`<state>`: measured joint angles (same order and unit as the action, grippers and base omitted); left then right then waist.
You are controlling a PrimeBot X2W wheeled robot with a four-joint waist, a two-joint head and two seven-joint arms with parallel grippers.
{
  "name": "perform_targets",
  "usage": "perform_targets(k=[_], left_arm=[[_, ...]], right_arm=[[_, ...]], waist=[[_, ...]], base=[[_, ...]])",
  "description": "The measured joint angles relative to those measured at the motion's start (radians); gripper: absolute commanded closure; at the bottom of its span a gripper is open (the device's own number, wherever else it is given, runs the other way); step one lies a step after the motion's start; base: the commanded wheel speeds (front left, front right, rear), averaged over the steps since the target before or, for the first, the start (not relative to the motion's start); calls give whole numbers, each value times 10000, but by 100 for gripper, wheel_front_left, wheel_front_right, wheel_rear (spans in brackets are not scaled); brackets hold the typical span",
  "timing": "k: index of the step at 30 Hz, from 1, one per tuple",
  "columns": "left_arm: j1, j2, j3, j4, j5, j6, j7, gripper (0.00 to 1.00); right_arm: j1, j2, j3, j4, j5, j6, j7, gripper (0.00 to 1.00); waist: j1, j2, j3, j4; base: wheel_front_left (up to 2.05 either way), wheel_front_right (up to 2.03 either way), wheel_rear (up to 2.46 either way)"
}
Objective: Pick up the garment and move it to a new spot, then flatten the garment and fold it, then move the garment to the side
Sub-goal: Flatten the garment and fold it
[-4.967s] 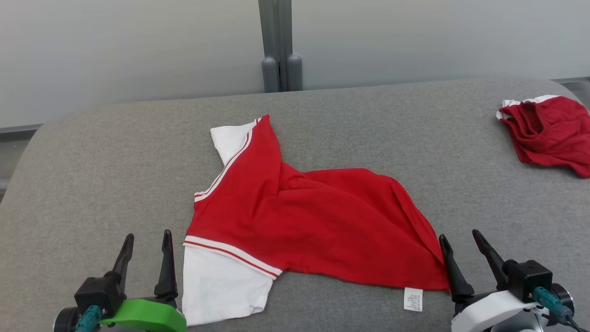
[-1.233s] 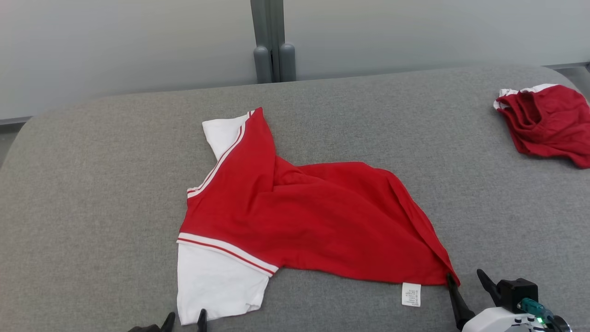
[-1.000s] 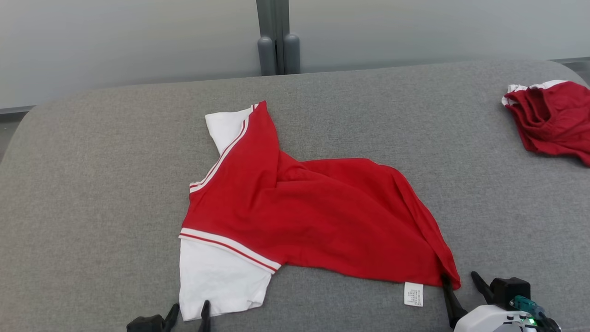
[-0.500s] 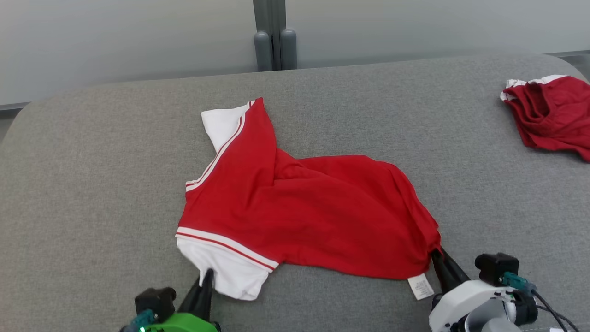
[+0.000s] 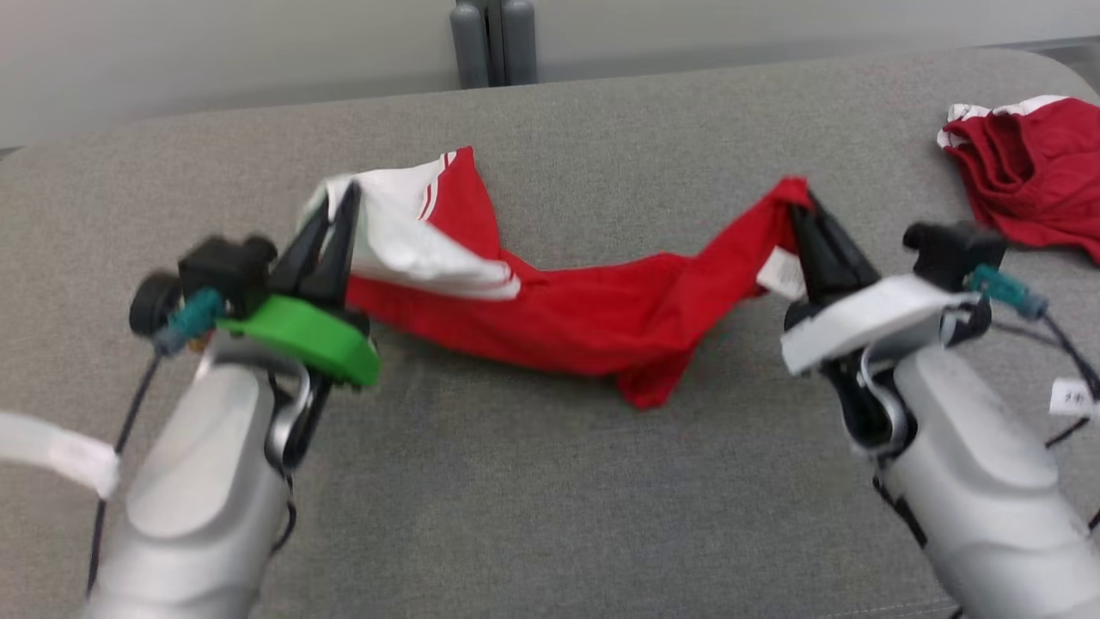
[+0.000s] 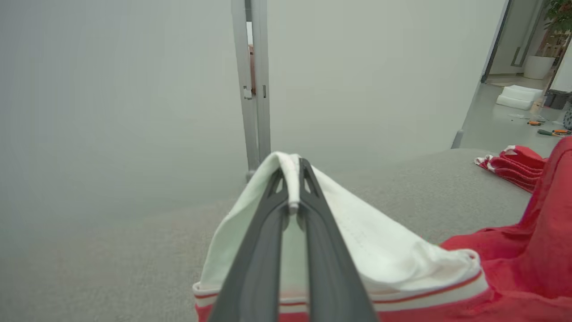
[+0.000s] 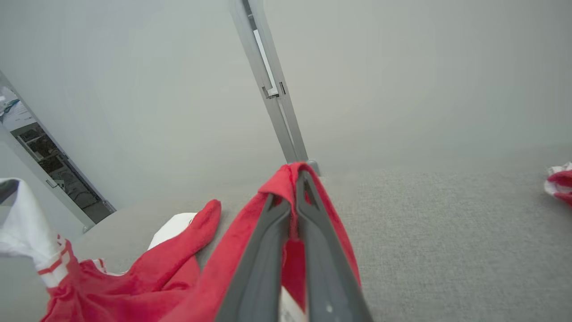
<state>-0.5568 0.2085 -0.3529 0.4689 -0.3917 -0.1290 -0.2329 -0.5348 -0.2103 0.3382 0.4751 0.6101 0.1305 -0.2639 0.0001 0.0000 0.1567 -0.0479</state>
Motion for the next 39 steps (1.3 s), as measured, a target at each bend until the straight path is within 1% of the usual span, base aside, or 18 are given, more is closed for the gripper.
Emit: perform_targets(k=[4,8,10,15,19,25,27,30,34,37,39], left_arm=[[-2464,267,-479,205,-732,0,679,100],[-5333,412,-477,874,-1626,0,1310,100],[-6704,447,-566,1279,-1630,0,1476,100],[-9976,215,-368,2510,-1639,0,1229,100],[-11593,-44,-395,3438,-1601,0,907,100],[-12816,-184,-468,4385,-1499,2,458,100],[-12949,-299,-407,4583,-1574,0,257,100],[-12925,-372,-581,4857,-1580,0,100,100],[-12184,-366,-522,4964,-1858,0,-148,100],[-11148,-345,-518,4709,-2088,0,-240,100],[-10169,-295,-531,4366,-2159,0,-253,100]], right_arm=[[-2274,-357,50,362,786,0,259,100],[-4886,-802,-190,1034,1509,0,794,100],[-6039,-924,-311,1446,1764,-2,1005,100],[-8893,-989,-529,2694,2006,0,1310,100],[-10274,-813,-441,3519,2194,0,1285,100],[-11263,-767,-132,4391,2397,0,1058,100],[-11340,-771,15,4521,2514,0,1012,100],[-11313,-838,274,4642,2700,0,934,100],[-10773,-934,596,4671,3122,0,761,100],[-9876,-974,993,4520,3381,0,646,100],[-9121,-1043,1177,4270,3714,0,495,100]], waist=[[1,0,569,-32],[1,0,1293,-48],[1,0,1655,-46],[2,0,2608,-32],[2,0,3214,-22],[1,0,3654,-14],[1,0,3696,9],[1,0,3781,50],[1,0,3856,60],[1,0,3780,46],[1,0,3658,43]], base=[[0,0,0],[0,0,0],[0,0,0],[0,0,0],[0,0,0],[0,0,0],[0,0,0],[0,0,0],[0,0,0],[0,0,0],[0,0,0]])
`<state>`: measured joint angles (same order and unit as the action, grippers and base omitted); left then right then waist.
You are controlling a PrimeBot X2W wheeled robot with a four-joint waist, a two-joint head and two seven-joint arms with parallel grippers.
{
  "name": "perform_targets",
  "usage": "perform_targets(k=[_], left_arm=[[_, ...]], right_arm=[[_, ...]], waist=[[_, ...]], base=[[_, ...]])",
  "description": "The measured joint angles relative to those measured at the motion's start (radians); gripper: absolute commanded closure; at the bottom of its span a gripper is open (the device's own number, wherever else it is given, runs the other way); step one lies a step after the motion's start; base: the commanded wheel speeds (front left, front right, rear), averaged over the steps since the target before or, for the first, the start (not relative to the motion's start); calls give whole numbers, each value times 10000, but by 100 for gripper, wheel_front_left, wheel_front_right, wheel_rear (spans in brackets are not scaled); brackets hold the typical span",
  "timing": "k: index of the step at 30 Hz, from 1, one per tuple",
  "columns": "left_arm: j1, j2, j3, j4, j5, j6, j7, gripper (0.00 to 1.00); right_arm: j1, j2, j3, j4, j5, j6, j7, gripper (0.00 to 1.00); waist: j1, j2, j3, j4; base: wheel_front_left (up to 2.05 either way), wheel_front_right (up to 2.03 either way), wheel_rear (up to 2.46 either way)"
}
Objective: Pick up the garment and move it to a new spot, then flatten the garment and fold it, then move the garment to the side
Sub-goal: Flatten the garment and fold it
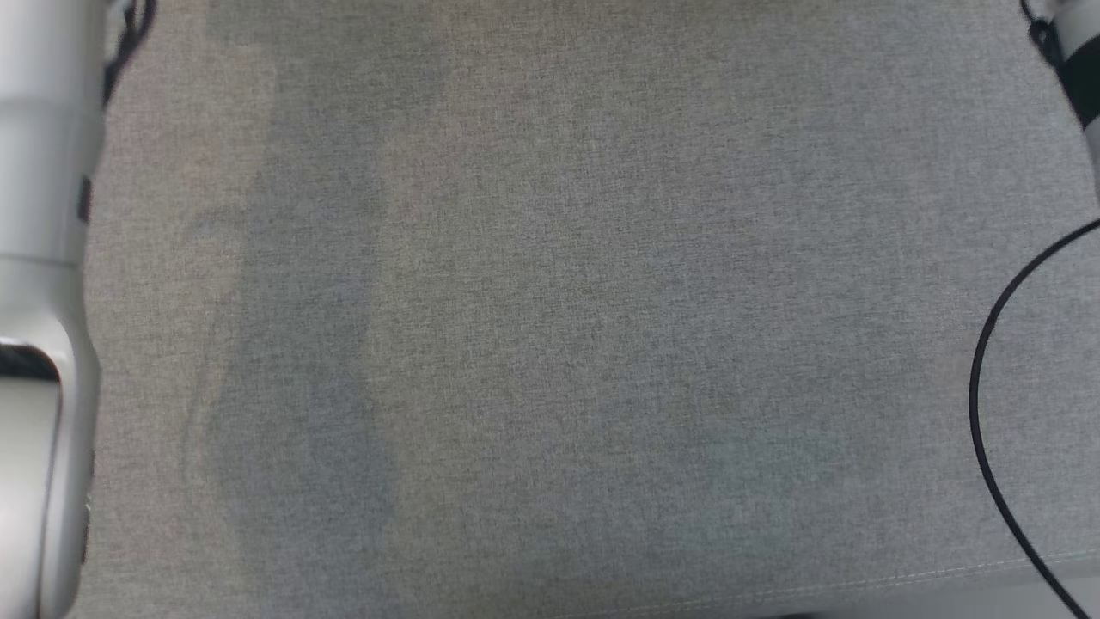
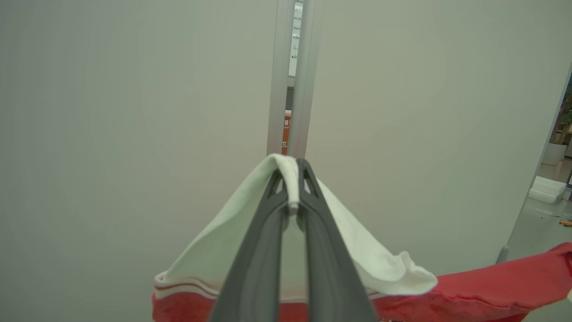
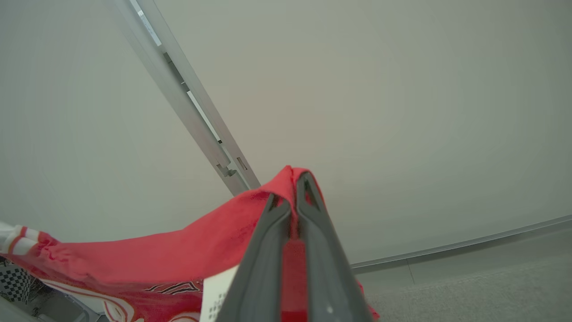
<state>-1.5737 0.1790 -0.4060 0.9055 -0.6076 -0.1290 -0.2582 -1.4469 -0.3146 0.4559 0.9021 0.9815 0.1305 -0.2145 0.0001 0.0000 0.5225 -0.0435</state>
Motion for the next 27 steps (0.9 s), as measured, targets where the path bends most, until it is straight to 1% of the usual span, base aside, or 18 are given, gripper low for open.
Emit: perform_targets(k=[3,5,7,11,17,21,27], left_arm=[[1686,224,468,-1001,2,25,-29,100],[2901,322,901,-1814,54,182,-31,100],[4395,284,1335,-2778,128,393,-31,100],[7137,0,2067,-4621,428,779,-31,100],[10897,-591,2786,-6619,585,1129,-40,100],[12952,-878,3012,-7315,711,1204,-40,100],[15068,-1151,2955,-7689,796,1266,-40,100]], right_arm=[[1285,-182,291,-414,399,0,-142,100],[2201,-297,525,-748,621,0,-226,100],[3220,-477,692,-1175,823,2,-334,100],[5235,-779,989,-1954,1212,0,-416,100],[7721,-876,951,-2984,1643,0,-458,100],[9127,-779,537,-3463,1670,2,-470,100],[11041,-631,-128,-3883,1319,2,-472,100]], waist=[[0,0,-236,-1],[-1,0,-419,-5],[-1,0,-638,-6],[-1,0,-1067,11],[-1,0,-1690,13],[-2,0,-2122,-21],[-2,0,-2802,5]], base=[[0,0,0],[0,0,0],[0,0,0],[0,0,0],[0,0,0],[0,0,0],[0,0,0]])
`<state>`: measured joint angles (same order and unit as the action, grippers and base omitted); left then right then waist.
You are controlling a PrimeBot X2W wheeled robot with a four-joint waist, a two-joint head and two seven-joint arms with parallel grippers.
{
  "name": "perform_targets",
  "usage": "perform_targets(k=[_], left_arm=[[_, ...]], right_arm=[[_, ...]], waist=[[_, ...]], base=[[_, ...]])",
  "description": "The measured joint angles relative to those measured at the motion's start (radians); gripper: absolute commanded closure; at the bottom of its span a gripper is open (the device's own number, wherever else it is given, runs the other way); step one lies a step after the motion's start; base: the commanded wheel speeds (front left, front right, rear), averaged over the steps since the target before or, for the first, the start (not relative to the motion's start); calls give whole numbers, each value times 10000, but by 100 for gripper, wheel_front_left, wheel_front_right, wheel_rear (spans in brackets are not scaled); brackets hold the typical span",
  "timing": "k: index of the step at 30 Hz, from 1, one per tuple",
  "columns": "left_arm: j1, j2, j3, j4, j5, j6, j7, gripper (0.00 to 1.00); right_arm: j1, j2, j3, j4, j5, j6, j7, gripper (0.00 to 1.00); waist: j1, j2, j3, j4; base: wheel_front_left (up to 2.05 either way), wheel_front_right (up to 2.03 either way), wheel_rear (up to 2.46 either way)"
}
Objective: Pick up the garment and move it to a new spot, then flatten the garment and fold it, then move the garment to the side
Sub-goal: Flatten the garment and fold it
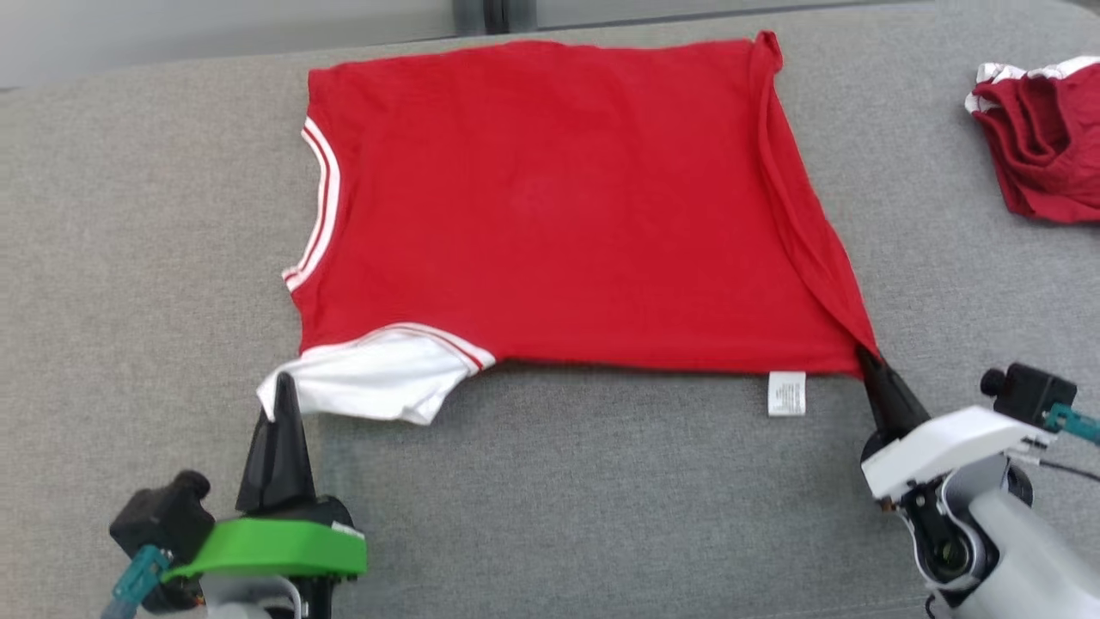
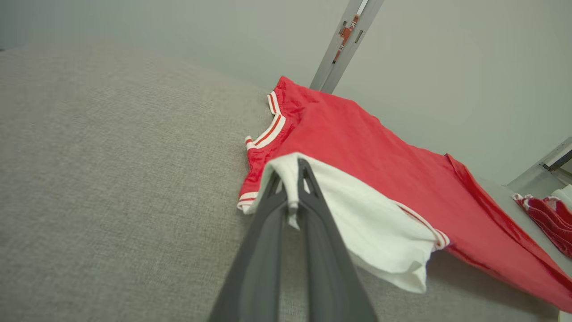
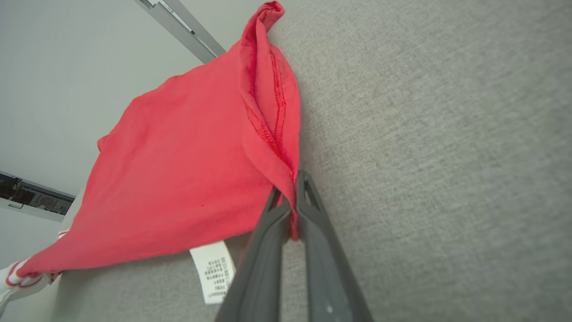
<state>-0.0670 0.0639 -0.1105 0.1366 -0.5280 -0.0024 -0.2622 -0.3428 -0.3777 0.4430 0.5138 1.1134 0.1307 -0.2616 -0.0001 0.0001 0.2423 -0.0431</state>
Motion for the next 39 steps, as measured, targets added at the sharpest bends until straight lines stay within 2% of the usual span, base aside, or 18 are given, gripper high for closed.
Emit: perform_targets(k=[8,16,23,29,39], left_arm=[[1589,-107,-428,-132,-19,79,0,100],[2243,-127,-769,176,77,-61,0,100],[2304,-128,-894,174,205,-165,0,100],[1895,117,-1028,282,529,-376,2,100],[-366,798,-1473,1005,949,-840,709,100]], right_arm=[[1885,33,-675,-527,-543,0,0,100],[3181,-48,-1298,-1053,-880,0,293,100],[3706,318,-1847,-1519,-1371,0,773,100],[3732,639,-2291,-1965,-1825,0,1252,100],[3047,1133,-2826,-2332,-2115,0,2355,100]], waist=[[0,0,-854,187],[0,0,-1414,406],[0,0,-1591,474],[0,0,-1655,272],[0,0,-1533,-94]], base=[[0,0,0],[0,0,0],[0,0,0],[0,0,0],[0,0,0]])
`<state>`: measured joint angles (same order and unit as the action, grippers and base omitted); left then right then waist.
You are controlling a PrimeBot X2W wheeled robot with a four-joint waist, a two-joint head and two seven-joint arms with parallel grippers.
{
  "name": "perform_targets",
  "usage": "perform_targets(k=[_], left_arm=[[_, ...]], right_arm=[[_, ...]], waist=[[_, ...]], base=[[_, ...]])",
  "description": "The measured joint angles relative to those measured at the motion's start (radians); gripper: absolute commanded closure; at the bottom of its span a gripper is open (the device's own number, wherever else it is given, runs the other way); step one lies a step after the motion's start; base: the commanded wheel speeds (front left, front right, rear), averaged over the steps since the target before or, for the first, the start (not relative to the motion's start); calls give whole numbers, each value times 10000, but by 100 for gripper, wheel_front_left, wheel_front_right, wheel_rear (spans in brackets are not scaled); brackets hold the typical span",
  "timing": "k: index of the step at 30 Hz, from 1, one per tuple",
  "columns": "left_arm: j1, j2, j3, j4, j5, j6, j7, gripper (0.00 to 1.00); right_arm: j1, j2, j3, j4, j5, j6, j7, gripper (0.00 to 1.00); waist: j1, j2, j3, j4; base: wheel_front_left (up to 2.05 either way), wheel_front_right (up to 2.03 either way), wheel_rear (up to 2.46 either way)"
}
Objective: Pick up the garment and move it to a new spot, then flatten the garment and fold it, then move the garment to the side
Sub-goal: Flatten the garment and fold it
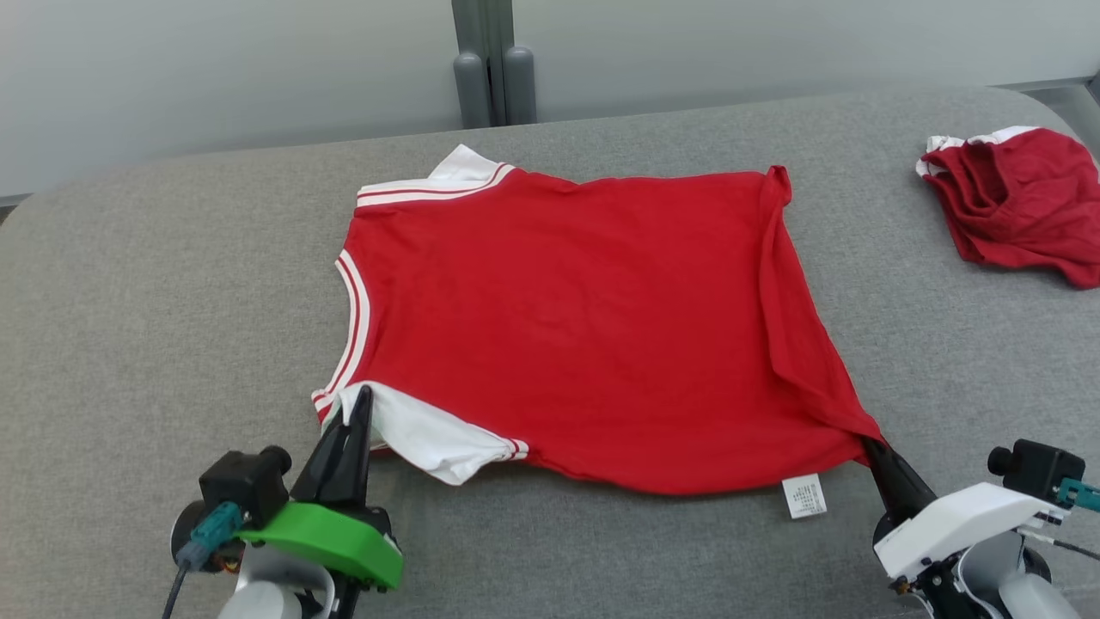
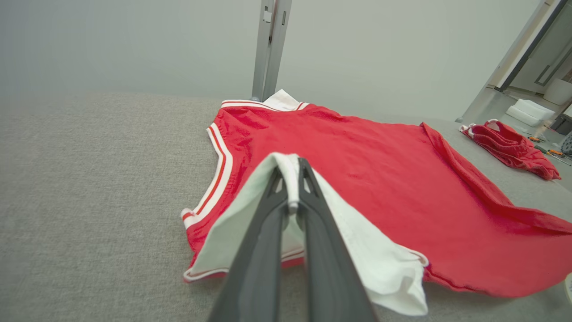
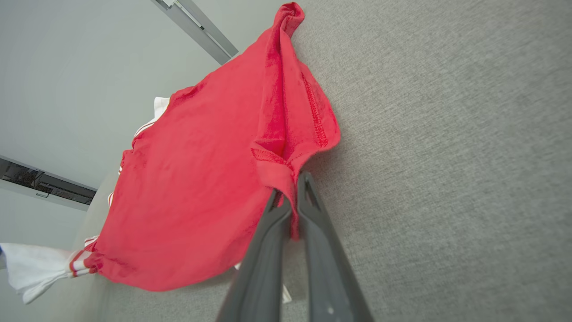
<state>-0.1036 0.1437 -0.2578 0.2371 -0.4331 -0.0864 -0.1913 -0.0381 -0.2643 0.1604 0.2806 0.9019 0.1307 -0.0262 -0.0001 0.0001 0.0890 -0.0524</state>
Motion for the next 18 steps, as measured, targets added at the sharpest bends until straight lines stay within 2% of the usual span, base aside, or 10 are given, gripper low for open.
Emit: perform_targets(k=[8,18], left_arm=[[-1935,234,-186,1455,107,-199,134,100],[-4345,307,-708,3768,222,-368,-54,100]], right_arm=[[-1127,244,-316,77,-161,0,759,100],[-3055,245,-477,1097,-713,0,1193,100]], waist=[[0,0,398,-187],[0,0,1009,-355]], base=[[0,0,0],[0,0,0]])
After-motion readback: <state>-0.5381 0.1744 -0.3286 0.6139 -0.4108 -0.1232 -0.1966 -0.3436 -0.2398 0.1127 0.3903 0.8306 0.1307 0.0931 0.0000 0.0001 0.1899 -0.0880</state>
